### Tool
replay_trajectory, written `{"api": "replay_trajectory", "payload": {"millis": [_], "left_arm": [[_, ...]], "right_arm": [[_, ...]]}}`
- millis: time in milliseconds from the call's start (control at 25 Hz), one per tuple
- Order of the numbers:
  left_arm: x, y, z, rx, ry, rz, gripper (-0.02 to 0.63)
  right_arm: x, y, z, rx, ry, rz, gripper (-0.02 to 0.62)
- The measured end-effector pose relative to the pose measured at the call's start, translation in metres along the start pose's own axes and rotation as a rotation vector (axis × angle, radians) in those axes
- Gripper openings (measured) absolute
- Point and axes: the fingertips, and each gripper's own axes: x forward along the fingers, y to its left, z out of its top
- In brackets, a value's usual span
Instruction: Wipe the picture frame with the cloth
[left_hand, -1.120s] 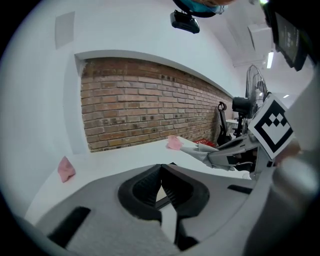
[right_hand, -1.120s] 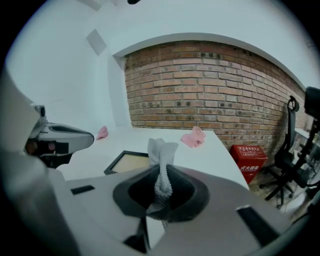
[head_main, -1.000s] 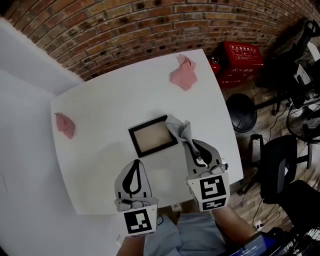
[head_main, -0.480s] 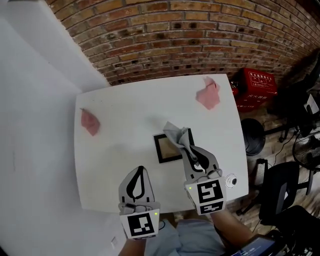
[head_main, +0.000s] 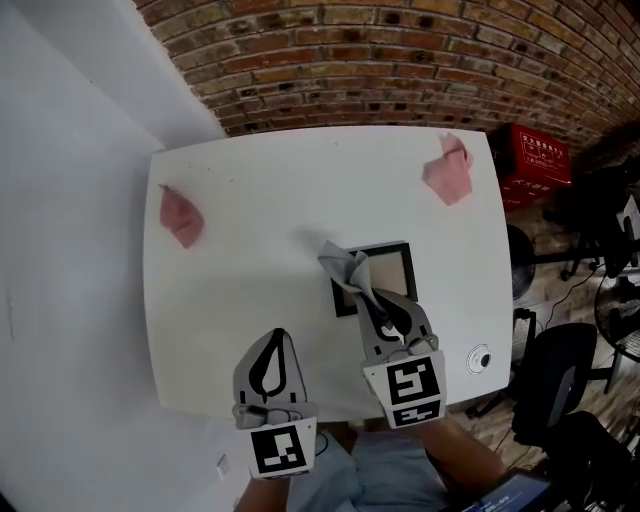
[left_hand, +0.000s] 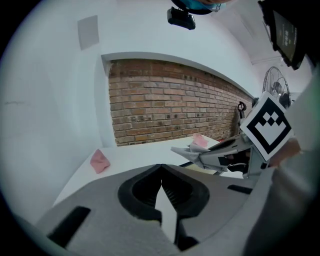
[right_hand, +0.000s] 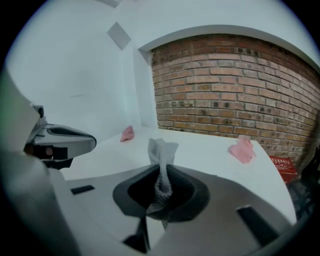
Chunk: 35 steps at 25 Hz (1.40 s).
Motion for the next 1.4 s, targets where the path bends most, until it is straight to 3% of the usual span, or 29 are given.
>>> {"api": "replay_trajectory", "payload": {"millis": [440,1400], "left_arm": [[0.031,0.021,-0.039,-0.027,0.101,-0.03,0.009],[0.054,-0.008,-0.038,0.019,0.111,-0.112,0.009]], "right_arm": [[0.041,0.012,-0.049,0.016,0.129,0.008,0.038],[0.031,-0.03,-0.059,0.065,0.135,-0.083,0.037]]}}
